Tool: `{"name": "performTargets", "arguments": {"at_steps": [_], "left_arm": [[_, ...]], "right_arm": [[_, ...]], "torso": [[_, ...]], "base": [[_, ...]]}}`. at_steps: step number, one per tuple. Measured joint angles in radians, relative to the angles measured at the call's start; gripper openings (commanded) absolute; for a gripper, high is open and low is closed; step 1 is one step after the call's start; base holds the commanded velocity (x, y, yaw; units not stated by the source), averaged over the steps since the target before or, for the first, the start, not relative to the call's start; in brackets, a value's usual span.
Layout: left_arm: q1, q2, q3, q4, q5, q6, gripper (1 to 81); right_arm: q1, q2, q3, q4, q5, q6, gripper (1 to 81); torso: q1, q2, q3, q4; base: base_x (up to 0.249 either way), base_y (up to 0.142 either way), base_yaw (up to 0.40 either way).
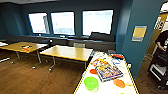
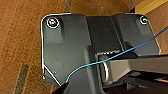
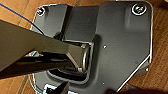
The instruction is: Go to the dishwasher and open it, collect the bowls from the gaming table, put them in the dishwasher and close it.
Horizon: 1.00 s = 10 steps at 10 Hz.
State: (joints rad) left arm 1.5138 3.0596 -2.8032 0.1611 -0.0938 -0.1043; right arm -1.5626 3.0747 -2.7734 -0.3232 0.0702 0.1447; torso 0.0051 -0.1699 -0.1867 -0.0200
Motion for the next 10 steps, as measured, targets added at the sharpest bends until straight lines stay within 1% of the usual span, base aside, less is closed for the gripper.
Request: {"name": "performTargets", "arguments": {"at_steps": [4, 5, 10], "left_arm": [[-0.003, 0.001, 0.000, 0.000, -0.001, 0.000, 81.1], [-0.003, 0.001, 0.000, 0.000, -0.001, 0.000, 81.1], [-0.003, 0.001, 0.000, 0.000, -0.002, 0.000, 81.1]], "right_arm": [[0.000, 0.000, 0.000, 0.000, 0.000, 0.000, 81.1], [0.000, 0.001, 0.000, 0.000, 0.000, 0.000, 81.1], [0.000, 0.000, 0.000, 0.000, 0.000, 0.000, 81.1]], "torso": [[0.000, 0.000, 0.000, 0.000], [0.000, 0.000, 0.000, 0.000], [0.000, 0.000, 0.000, 0.000]], "base": [[0.000, 0.000, -0.264], [0.000, 0.000, -0.103], [0.000, 0.000, 0.000]]}}
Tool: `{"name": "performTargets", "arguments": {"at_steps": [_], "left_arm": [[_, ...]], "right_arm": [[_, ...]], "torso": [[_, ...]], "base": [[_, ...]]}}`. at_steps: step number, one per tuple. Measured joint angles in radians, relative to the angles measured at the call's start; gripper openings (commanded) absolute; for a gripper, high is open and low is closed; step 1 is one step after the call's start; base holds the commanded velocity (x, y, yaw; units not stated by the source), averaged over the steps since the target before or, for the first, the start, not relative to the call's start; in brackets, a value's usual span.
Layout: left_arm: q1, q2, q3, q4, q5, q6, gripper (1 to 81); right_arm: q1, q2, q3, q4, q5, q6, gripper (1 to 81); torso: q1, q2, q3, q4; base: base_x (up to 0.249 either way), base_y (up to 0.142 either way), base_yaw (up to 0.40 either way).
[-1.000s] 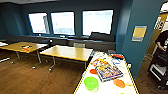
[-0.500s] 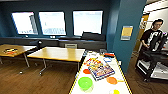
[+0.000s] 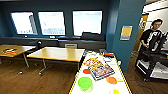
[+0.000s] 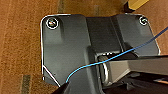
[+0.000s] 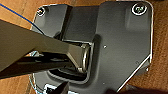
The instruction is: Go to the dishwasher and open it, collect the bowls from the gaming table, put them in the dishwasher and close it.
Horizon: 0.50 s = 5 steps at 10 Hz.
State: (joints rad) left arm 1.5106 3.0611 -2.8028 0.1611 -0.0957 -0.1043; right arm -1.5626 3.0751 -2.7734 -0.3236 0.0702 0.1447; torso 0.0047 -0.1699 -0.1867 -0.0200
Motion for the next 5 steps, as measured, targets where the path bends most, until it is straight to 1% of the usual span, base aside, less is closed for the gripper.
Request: {"name": "performTargets", "arguments": {"at_steps": [4, 5], "left_arm": [[0.000, 0.000, 0.000, 0.000, -0.002, 0.000, 81.1], [0.001, 0.000, 0.000, 0.000, -0.002, 0.000, 81.1]], "right_arm": [[0.000, 0.000, 0.000, 0.000, 0.000, 0.000, 81.1], [0.000, 0.000, 0.000, 0.001, 0.000, 0.001, 81.1]], "torso": [[0.000, 0.000, 0.000, 0.000], [0.000, 0.000, 0.000, 0.000]], "base": [[0.000, 0.000, 0.000], [0.070, 0.000, 0.000]]}}
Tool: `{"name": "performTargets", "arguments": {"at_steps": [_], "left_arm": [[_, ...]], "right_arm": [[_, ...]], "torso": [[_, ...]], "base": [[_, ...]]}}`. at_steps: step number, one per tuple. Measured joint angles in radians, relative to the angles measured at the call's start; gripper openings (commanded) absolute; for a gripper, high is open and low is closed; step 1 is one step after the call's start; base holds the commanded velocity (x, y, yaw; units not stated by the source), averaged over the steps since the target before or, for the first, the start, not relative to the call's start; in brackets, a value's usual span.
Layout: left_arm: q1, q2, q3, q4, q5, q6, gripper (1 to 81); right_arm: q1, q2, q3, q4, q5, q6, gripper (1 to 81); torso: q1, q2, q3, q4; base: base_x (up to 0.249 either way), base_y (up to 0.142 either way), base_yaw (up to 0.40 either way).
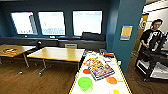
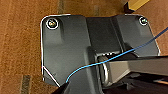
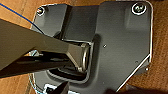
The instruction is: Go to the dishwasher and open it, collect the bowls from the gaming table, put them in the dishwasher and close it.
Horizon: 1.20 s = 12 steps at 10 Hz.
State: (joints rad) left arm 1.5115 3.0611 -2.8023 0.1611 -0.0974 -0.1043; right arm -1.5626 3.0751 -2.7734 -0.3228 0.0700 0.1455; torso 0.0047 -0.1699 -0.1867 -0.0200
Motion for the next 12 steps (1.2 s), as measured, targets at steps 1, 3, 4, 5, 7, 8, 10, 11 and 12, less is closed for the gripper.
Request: {"name": "performTargets", "arguments": {"at_steps": [1, 3, 4, 5, 7, 8, 10, 11, 12], "left_arm": [[0.008, 0.000, 0.000, 0.000, 0.000, 0.000, 81.1], [0.005, 0.000, 0.000, 0.000, 0.001, 0.000, 81.1], [-0.004, 0.000, 0.000, 0.000, -0.006, 0.000, 81.1], [-0.004, 0.000, 0.000, 0.000, -0.007, 0.000, 81.1], [-0.001, 0.000, 0.000, 0.000, -0.004, 0.000, 81.1], [-0.009, 0.000, 0.000, 0.000, -0.009, 0.000, 81.1], [0.005, 0.000, 0.000, 0.000, -0.002, 0.000, 81.1], [0.008, 0.000, 0.000, 0.000, 0.000, 0.000, 81.1], [0.002, 0.000, 0.000, 0.000, -0.003, 0.000, 81.1]], "right_arm": [[-0.005, 0.000, 0.000, 0.000, -0.001, 0.000, 81.1], [0.007, -0.001, 0.000, 0.000, -0.010, 0.000, 81.1], [0.020, -0.001, 0.000, 0.000, -0.007, -0.001, 81.1], [0.022, -0.003, 0.000, 0.000, -0.007, -0.001, 81.1], [0.014, -0.004, -0.001, 0.000, -0.010, -0.003, 81.1], [0.018, -0.007, 0.000, 0.000, -0.005, -0.003, 81.1], [0.011, -0.028, 0.014, 0.001, 0.001, -0.002, 81.1], [0.008, -0.045, 0.029, 0.001, 0.000, -0.001, 81.1], [0.010, -0.072, 0.064, 0.001, 0.006, 0.001, 81.1]], "torso": [[-0.001, -0.001, 0.000, 0.000], [-0.001, 0.000, 0.000, 0.000], [-0.001, 0.000, 0.000, 0.000], [-0.001, -0.001, 0.000, 0.000], [0.000, 0.000, 0.000, 0.000], [0.001, 0.000, 0.000, 0.000], [0.000, 0.000, 0.000, 0.000], [0.000, 0.000, 0.000, 0.000], [0.000, 0.000, 0.000, 0.000]], "base": [[0.091, 0.000, 0.000], [0.102, 0.000, 0.000], [0.108, 0.000, 0.000], [0.108, 0.000, 0.000], [0.000, 0.000, 0.000], [0.000, 0.000, 0.000], [0.000, 0.000, 0.000], [0.000, 0.000, 0.000], [0.000, 0.000, 0.000]]}}
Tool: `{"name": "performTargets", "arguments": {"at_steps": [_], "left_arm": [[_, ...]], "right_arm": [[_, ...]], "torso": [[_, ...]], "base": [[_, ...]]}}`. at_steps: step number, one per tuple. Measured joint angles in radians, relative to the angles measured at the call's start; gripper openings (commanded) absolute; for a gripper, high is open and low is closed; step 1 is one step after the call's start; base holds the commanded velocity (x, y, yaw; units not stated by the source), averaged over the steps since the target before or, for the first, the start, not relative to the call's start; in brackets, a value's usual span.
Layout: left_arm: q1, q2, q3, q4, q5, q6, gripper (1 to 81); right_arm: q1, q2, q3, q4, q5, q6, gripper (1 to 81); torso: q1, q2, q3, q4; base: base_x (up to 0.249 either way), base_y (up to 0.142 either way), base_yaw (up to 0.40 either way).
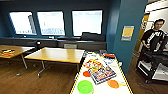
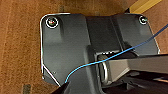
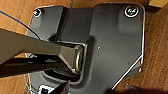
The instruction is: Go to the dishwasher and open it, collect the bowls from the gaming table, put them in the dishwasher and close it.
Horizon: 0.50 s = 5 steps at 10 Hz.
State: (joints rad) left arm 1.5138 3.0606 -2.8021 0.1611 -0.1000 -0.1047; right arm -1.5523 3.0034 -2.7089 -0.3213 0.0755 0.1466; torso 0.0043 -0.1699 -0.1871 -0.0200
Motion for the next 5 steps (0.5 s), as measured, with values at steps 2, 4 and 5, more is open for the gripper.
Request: {"name": "performTargets", "arguments": {"at_steps": [2, 4, 5], "left_arm": [[-0.003, 0.000, 0.000, 0.000, -0.002, 0.000, 81.1], [-0.003, 0.000, 0.000, 0.000, -0.001, 0.000, 81.1], [-0.003, 0.000, 0.000, 0.000, -0.002, 0.000, 81.1]], "right_arm": [[0.001, -0.079, 0.121, 0.003, 0.017, 0.010, 81.1], [0.007, -0.198, 0.274, 0.008, 0.039, 0.041, 81.1], [0.010, -0.259, 0.334, 0.012, 0.045, 0.056, 81.1]], "torso": [[0.000, 0.000, 0.000, 0.000], [0.000, 0.000, 0.000, 0.000], [0.000, 0.000, 0.000, 0.000]], "base": [[0.000, 0.000, 0.000], [0.000, 0.000, 0.000], [0.000, 0.000, 0.000]]}}
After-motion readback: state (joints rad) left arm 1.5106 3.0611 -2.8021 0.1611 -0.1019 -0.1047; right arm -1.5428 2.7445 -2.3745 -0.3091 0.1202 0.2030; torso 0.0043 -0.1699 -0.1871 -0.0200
